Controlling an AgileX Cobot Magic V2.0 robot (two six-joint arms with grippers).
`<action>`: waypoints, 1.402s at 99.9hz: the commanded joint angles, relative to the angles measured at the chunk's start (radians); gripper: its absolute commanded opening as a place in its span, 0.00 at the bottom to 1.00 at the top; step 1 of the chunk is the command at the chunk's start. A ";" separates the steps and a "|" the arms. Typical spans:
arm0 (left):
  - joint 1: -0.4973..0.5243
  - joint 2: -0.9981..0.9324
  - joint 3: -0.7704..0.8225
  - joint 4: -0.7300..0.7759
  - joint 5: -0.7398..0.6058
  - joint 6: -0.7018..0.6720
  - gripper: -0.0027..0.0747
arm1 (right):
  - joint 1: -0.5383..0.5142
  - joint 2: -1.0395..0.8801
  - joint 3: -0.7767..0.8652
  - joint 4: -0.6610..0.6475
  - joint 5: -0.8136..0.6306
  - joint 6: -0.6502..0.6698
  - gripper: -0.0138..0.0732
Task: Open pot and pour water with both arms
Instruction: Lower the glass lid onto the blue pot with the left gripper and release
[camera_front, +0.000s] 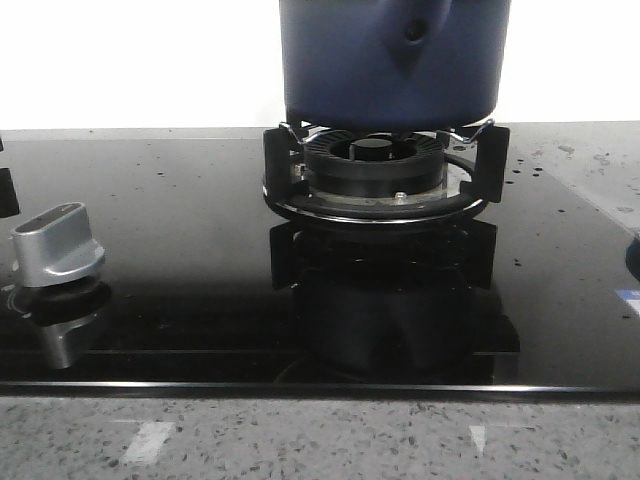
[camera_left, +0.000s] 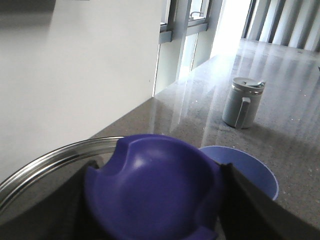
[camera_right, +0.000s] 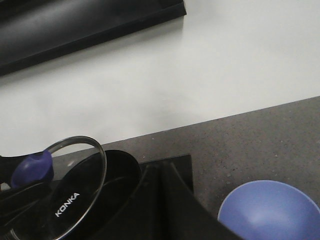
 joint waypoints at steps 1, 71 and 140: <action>-0.022 -0.034 -0.032 -0.088 0.023 0.021 0.44 | 0.014 -0.008 -0.025 0.000 -0.062 -0.023 0.08; -0.036 0.038 -0.032 -0.132 -0.032 0.087 0.44 | 0.074 -0.019 -0.025 0.000 -0.055 -0.040 0.08; -0.036 0.094 -0.032 -0.204 -0.037 0.159 0.44 | 0.074 -0.021 -0.025 0.000 -0.059 -0.040 0.08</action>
